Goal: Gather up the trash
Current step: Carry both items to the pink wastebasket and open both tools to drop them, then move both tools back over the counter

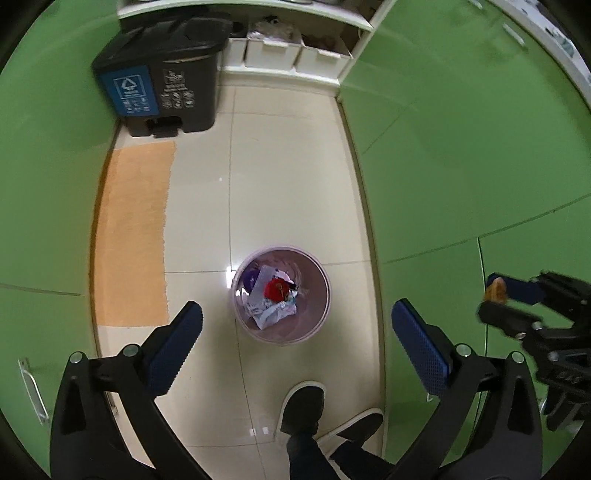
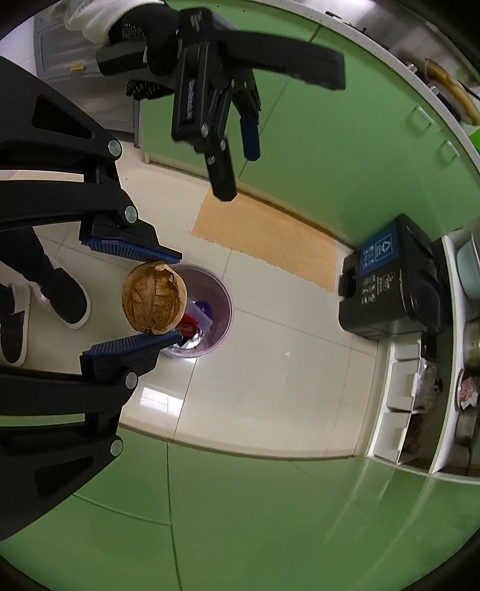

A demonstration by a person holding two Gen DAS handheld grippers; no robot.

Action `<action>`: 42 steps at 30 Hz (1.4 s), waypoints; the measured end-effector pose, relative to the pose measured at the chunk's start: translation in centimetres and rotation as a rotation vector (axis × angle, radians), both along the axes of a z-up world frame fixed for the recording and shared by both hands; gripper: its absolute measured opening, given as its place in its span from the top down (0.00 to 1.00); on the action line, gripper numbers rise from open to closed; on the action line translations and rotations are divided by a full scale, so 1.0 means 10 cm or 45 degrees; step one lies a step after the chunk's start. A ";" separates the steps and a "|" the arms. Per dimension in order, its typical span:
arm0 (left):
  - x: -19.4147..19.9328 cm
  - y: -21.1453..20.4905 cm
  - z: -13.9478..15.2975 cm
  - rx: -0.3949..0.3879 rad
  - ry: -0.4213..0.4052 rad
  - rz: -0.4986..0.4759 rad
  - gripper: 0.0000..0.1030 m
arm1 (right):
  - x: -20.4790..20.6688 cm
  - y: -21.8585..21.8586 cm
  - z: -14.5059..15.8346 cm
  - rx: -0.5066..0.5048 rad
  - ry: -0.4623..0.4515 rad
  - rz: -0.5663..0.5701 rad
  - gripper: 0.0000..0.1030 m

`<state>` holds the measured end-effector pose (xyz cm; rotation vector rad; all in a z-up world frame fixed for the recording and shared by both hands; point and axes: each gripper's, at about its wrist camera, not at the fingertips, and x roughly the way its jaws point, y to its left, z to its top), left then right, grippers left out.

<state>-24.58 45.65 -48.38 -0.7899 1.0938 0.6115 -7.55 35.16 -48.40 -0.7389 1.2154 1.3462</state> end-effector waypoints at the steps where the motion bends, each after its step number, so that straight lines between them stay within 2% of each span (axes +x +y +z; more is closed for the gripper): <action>1: -0.05 0.02 0.04 0.010 -0.006 0.016 0.03 | -0.02 0.05 -0.03 -0.001 0.005 0.007 0.65; 9: -0.39 0.21 0.17 0.044 -0.026 0.109 0.03 | -0.17 0.40 -0.29 -0.006 0.006 0.065 0.64; 10: -0.45 0.22 0.18 0.046 -0.025 0.124 0.03 | -0.18 0.43 -0.32 -0.009 -0.001 0.067 0.56; 11: -0.47 0.22 0.19 0.047 -0.023 0.133 0.03 | -0.17 0.44 -0.33 -0.006 -0.005 0.062 0.29; 12: -0.51 0.23 0.19 0.047 -0.019 0.143 0.03 | -0.17 0.44 -0.33 0.001 -0.002 0.055 0.13; 13: -0.53 0.22 0.19 0.047 -0.014 0.148 0.03 | -0.15 0.43 -0.31 0.021 0.000 0.043 0.05; 17: -0.56 0.21 0.25 0.049 -0.012 0.154 0.03 | -0.12 0.41 -0.28 -0.021 -0.024 0.019 0.05; 22: -0.45 0.14 0.49 0.062 -0.026 0.120 0.03 | -0.04 0.29 0.00 -0.009 -0.045 -0.028 0.05; 25: -0.36 0.07 0.71 0.064 -0.032 0.093 0.03 | 0.01 0.17 0.32 0.007 -0.032 -0.075 0.05; 27: -0.29 -0.03 0.99 0.079 -0.045 0.060 0.03 | 0.02 0.08 0.62 0.032 -0.027 -0.107 0.05; 29: -0.19 -0.14 1.33 0.106 -0.057 0.013 0.03 | 0.04 -0.04 0.93 0.064 -0.027 -0.133 0.05; 33: 0.01 -0.36 2.03 0.174 -0.093 -0.077 0.03 | 0.16 -0.37 1.75 0.160 -0.044 -0.230 0.05; 37: 0.27 -0.60 2.76 0.242 -0.167 -0.173 0.03 | 0.31 -0.78 2.49 0.257 -0.080 -0.339 0.05; 42: 0.62 -0.89 3.39 0.293 -0.252 -0.308 0.03 | 0.52 -1.36 3.21 0.360 -0.139 -0.499 0.05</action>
